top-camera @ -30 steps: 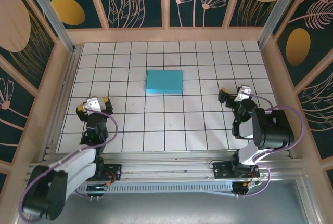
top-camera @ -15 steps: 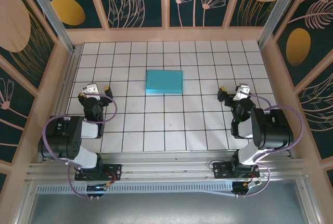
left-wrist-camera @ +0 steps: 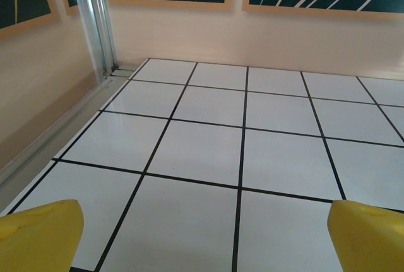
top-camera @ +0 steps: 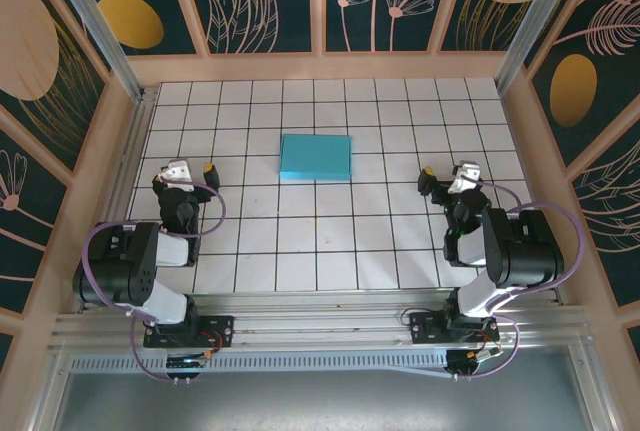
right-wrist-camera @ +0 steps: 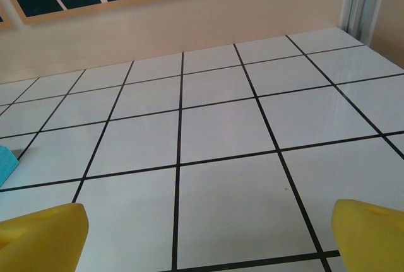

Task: Fold the paper box

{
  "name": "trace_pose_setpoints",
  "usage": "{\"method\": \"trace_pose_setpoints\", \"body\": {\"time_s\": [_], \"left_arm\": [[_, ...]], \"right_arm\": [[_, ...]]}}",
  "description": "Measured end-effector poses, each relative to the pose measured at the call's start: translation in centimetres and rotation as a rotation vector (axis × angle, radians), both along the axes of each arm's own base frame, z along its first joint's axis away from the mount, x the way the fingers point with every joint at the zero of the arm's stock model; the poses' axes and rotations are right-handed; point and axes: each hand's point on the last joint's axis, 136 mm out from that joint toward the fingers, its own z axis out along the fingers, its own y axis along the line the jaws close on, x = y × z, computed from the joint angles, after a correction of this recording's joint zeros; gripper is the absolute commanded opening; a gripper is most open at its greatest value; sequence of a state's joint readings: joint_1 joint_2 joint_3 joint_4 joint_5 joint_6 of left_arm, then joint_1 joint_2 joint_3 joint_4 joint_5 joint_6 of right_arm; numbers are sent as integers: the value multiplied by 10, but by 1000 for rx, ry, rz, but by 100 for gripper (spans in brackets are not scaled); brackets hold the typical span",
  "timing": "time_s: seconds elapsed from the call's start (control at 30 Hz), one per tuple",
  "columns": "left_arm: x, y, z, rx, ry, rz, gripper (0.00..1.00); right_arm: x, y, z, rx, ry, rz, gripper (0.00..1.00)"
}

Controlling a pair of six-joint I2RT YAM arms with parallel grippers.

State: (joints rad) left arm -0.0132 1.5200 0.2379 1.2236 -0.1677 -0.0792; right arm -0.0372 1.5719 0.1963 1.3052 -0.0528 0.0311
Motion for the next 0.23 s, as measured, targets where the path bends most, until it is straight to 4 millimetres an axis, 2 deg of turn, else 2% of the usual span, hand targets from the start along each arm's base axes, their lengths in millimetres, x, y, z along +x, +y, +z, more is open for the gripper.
{"method": "trace_pose_setpoints", "body": {"time_s": [0.23], "left_arm": [[0, -1, 0, 0, 0, -3, 99]], "right_arm": [[3, 0, 4, 0, -10, 0, 99]]}}
